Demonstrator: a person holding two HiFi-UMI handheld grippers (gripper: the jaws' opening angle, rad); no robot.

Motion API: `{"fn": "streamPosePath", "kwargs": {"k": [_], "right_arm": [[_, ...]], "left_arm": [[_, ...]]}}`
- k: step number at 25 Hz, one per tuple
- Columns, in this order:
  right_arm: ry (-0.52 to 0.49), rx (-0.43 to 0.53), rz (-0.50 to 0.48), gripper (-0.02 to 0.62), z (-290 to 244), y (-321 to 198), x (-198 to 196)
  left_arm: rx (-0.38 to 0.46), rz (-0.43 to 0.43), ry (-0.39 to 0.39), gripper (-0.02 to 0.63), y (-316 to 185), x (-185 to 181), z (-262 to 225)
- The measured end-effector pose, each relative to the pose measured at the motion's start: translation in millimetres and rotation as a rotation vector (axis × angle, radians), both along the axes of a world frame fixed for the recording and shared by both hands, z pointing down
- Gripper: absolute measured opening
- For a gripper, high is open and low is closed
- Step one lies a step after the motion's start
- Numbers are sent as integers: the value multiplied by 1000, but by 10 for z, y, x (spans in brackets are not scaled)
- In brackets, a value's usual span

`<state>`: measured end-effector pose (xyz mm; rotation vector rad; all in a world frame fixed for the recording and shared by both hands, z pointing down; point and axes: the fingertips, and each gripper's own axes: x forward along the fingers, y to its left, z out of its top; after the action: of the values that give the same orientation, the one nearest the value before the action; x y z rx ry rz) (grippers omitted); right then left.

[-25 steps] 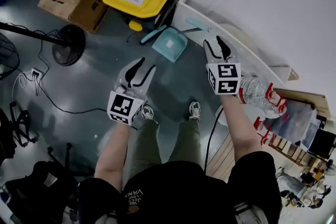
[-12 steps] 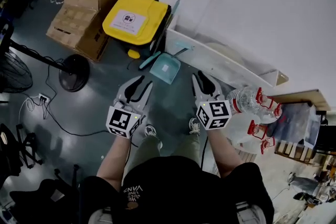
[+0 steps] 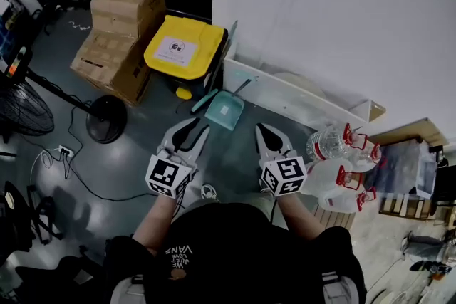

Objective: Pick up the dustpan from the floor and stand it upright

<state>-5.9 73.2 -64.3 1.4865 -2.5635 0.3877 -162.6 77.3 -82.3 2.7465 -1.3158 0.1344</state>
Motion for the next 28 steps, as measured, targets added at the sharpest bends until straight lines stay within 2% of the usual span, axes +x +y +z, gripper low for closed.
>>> {"fn": "streamPosePath", "kwargs": {"k": [7, 9, 17, 21, 28], "right_arm": [[-11, -22, -23, 2, 14, 253, -98], [0, -32, -37, 2, 41, 339, -144], [1, -74, -67, 2, 133, 571, -290], [7, -85, -82, 2, 160, 634, -333], [-5, -96, -93, 2, 195, 579, -379]], "left_arm": [[26, 32, -1, 164, 206, -12, -153], [25, 33, -2, 138, 284, -40, -148], [2, 35, 3, 105, 505, -158, -82], [-7, 12, 2, 56, 587, -278, -41], [-7, -35, -11, 52, 601, -414, -17]]}}
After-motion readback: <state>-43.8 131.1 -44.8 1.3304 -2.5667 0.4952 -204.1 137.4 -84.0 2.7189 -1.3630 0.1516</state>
